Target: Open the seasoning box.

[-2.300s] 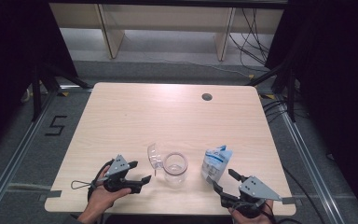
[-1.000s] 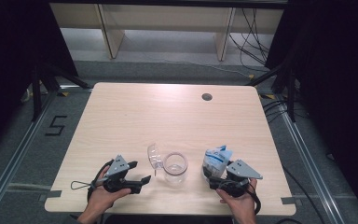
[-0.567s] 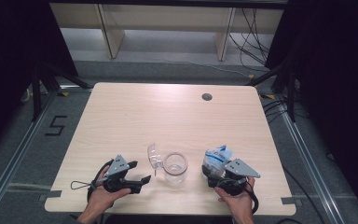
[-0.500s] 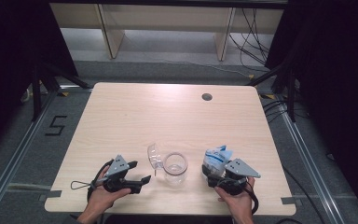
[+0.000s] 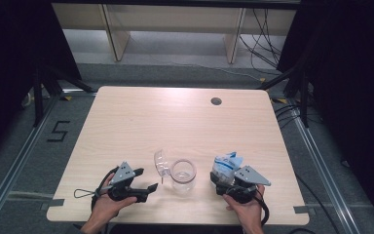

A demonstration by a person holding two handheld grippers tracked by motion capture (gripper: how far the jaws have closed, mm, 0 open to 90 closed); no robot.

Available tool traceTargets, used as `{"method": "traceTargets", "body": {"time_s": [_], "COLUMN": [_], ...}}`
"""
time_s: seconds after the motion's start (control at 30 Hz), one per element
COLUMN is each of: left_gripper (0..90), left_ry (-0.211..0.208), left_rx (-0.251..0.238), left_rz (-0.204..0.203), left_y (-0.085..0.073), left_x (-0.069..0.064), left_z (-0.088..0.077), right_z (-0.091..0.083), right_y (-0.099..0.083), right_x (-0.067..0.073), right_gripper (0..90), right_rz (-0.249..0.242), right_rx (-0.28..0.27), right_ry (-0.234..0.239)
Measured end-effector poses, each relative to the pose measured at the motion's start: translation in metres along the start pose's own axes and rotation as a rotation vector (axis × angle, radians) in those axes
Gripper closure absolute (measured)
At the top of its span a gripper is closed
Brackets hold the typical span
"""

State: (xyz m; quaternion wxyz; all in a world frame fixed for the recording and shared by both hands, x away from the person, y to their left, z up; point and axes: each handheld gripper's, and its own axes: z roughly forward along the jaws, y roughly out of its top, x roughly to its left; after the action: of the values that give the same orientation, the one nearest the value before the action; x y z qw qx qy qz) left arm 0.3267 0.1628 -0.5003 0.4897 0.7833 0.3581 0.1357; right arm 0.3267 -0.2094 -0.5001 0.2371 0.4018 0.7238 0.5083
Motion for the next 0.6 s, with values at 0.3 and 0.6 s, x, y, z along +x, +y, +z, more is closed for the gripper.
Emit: {"method": "traceTargets", "body": {"time_s": [0.3,0.6], "left_gripper": [21.1,21.1], "left_ry": [0.0,-0.002], "left_rx": [-0.001,0.001], "left_rz": [-0.004,0.0], "left_y": [0.0,0.0], "left_x": [-0.0006,-0.0006], "left_z": [0.0003,0.0002], "right_z": [0.0041,0.0055], "right_y": [-0.0026,-0.0052], "right_x": [0.0003,0.0014], "right_gripper": [29.0,30.7], "right_rz": [0.013,0.029], "right_rx": [-0.01,-0.013], "right_ry": [-0.01,-0.017]}}
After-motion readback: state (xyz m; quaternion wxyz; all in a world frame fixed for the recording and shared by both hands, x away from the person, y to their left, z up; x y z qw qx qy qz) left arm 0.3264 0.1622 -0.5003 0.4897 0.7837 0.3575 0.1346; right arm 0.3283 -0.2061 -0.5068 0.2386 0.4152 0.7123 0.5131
